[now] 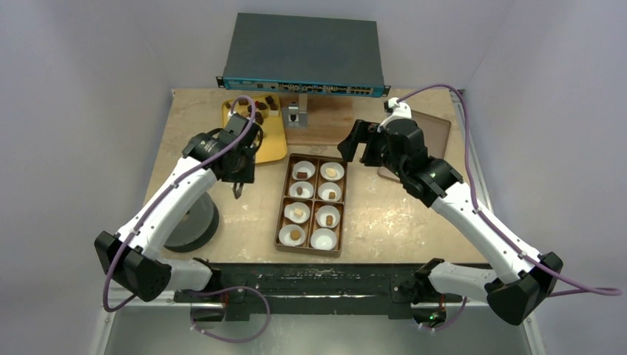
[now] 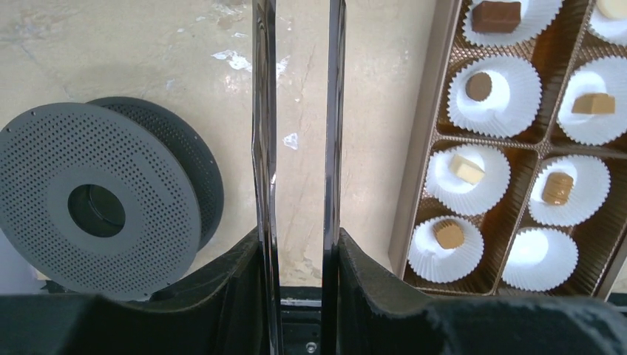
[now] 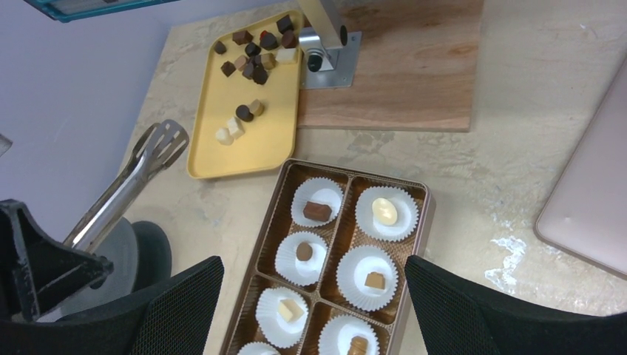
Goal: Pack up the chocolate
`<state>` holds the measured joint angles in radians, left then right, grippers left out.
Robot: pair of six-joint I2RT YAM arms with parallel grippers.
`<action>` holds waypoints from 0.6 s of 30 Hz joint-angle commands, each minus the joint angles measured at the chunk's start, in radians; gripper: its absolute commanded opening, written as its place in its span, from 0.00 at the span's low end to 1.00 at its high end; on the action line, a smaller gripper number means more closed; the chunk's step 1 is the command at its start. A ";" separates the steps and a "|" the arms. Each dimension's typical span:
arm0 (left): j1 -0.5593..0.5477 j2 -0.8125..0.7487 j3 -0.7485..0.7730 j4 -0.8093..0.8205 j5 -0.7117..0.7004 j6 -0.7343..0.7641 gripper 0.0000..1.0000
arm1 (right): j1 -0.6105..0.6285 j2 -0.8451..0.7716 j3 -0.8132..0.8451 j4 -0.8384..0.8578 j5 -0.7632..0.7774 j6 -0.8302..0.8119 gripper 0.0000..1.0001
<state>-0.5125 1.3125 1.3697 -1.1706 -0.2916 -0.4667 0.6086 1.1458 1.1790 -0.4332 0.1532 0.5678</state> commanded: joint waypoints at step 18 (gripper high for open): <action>0.257 0.197 -0.016 0.214 0.104 0.055 0.33 | 0.000 0.027 0.086 0.028 -0.036 -0.048 0.89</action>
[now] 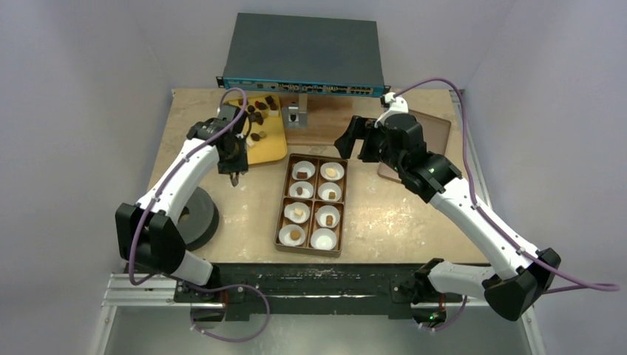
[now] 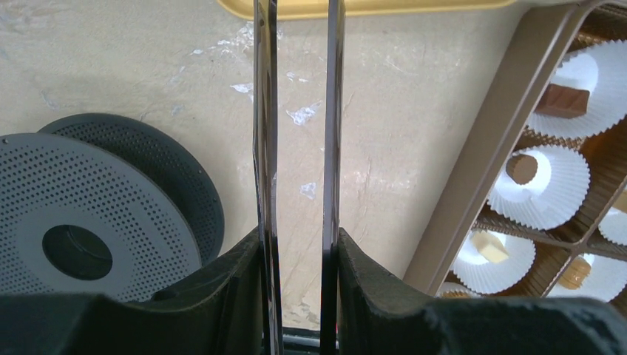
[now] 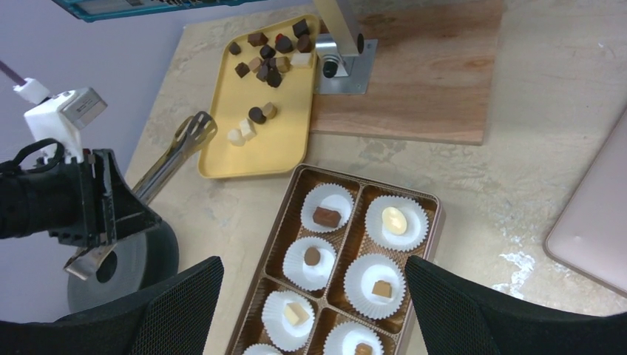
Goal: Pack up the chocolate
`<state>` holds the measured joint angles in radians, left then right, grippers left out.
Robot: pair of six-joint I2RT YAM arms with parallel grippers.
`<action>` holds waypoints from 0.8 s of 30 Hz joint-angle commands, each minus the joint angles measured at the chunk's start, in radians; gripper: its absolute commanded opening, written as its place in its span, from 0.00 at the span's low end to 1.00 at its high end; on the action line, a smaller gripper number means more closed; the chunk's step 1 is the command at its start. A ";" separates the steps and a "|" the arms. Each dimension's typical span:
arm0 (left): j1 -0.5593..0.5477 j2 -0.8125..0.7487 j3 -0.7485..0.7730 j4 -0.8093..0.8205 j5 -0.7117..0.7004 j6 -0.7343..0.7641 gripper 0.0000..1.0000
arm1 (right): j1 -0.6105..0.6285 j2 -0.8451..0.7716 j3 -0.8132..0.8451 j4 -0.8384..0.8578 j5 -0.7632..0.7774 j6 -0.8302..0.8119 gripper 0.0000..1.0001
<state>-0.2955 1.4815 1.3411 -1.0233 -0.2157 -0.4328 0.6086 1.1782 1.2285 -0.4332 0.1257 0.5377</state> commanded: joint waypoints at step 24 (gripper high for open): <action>0.101 0.159 0.055 0.106 0.105 0.043 0.37 | 0.000 -0.029 0.016 0.016 0.018 -0.008 0.90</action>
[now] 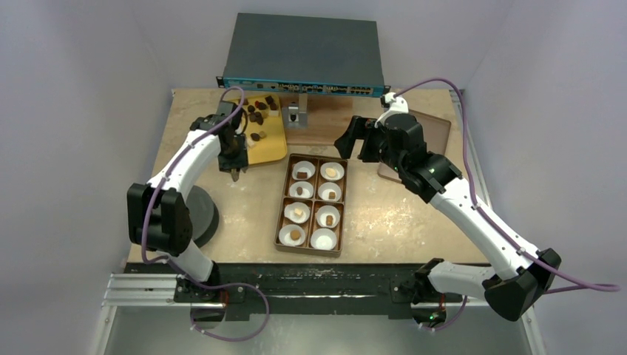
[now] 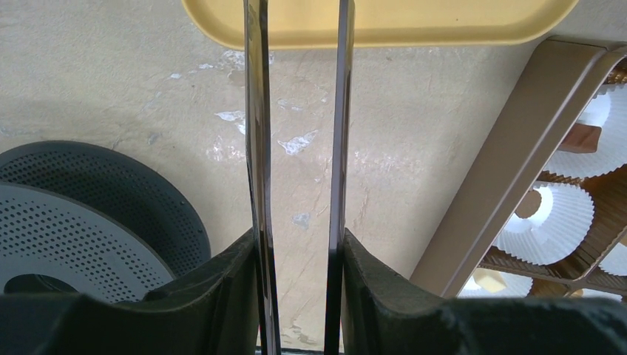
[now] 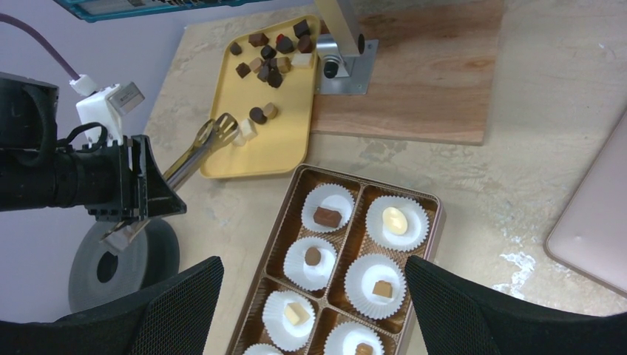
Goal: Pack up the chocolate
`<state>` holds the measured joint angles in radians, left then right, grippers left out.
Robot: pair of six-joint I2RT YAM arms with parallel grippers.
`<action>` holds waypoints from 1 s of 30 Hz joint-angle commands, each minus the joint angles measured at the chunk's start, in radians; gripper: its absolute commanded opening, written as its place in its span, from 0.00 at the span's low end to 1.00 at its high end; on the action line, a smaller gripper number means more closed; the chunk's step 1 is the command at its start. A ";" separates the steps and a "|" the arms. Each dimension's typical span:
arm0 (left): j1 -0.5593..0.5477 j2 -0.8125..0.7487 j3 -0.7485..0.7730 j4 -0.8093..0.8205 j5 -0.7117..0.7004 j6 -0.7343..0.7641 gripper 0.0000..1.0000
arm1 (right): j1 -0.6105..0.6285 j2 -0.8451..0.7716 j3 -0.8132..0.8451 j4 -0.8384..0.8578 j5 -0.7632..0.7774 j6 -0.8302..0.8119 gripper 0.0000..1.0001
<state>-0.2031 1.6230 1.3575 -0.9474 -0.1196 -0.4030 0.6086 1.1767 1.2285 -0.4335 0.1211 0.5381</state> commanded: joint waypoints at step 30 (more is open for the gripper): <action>0.013 0.021 0.074 -0.021 -0.034 0.034 0.22 | 0.000 -0.052 0.003 0.009 0.036 0.000 0.90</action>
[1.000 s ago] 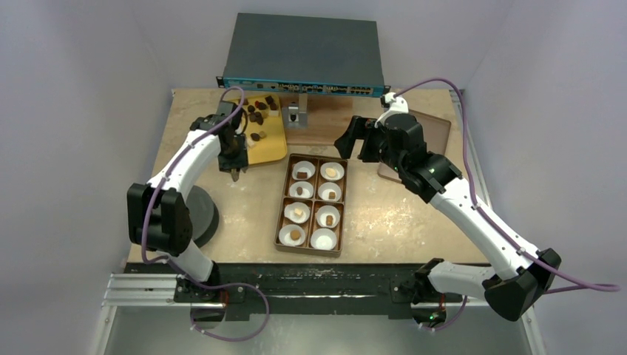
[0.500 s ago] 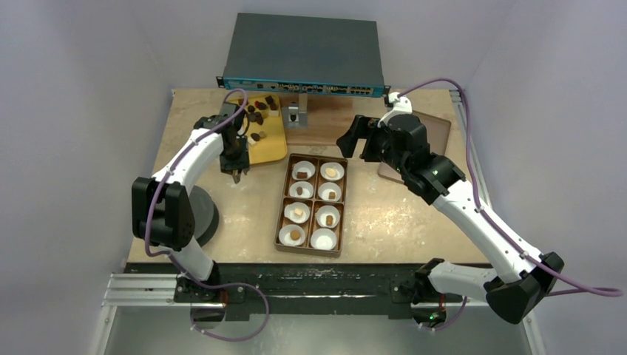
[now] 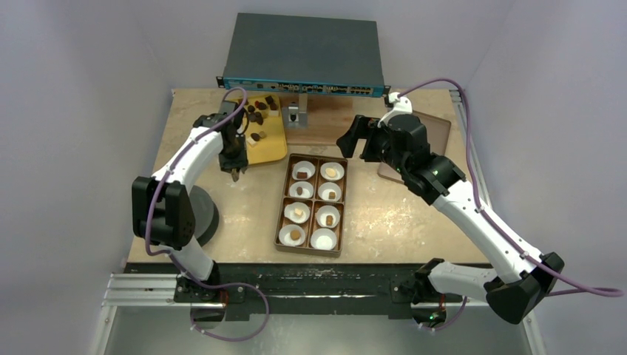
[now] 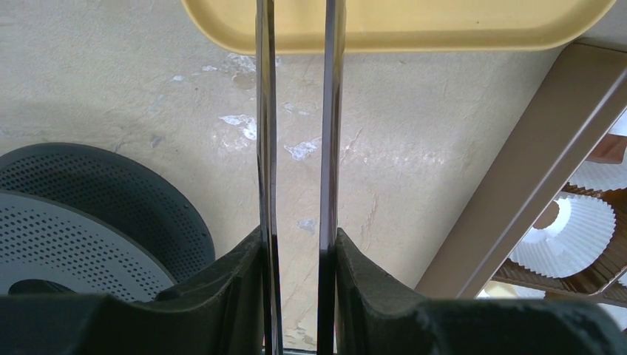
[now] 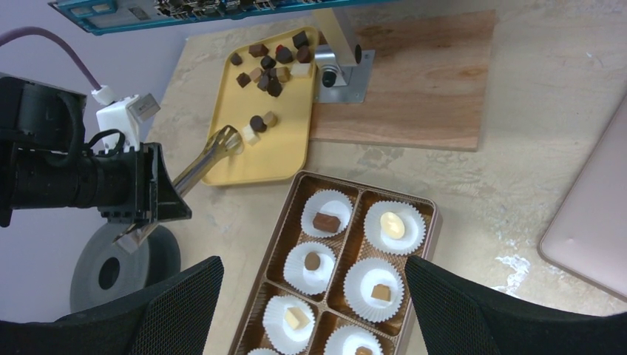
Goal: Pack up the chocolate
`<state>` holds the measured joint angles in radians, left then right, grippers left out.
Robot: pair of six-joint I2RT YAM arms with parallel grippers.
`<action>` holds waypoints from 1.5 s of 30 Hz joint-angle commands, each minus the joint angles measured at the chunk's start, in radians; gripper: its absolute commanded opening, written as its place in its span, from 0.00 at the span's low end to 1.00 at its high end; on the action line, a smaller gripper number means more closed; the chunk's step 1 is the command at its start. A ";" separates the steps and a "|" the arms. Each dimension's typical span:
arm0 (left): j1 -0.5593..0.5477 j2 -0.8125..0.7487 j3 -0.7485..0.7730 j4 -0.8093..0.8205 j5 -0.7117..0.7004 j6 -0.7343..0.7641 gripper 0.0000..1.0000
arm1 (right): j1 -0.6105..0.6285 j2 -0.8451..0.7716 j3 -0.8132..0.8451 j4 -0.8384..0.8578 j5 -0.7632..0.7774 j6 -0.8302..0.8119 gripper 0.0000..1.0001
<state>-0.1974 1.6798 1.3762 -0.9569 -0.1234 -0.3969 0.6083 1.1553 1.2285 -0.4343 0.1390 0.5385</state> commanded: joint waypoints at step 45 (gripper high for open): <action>-0.264 -0.340 -0.035 -0.130 0.119 -0.036 0.22 | 0.001 -0.031 -0.004 0.023 0.025 0.008 0.90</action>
<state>-0.4164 1.3922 1.3430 -1.0786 -0.0322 -0.4007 0.6086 1.1446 1.2282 -0.4343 0.1398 0.5415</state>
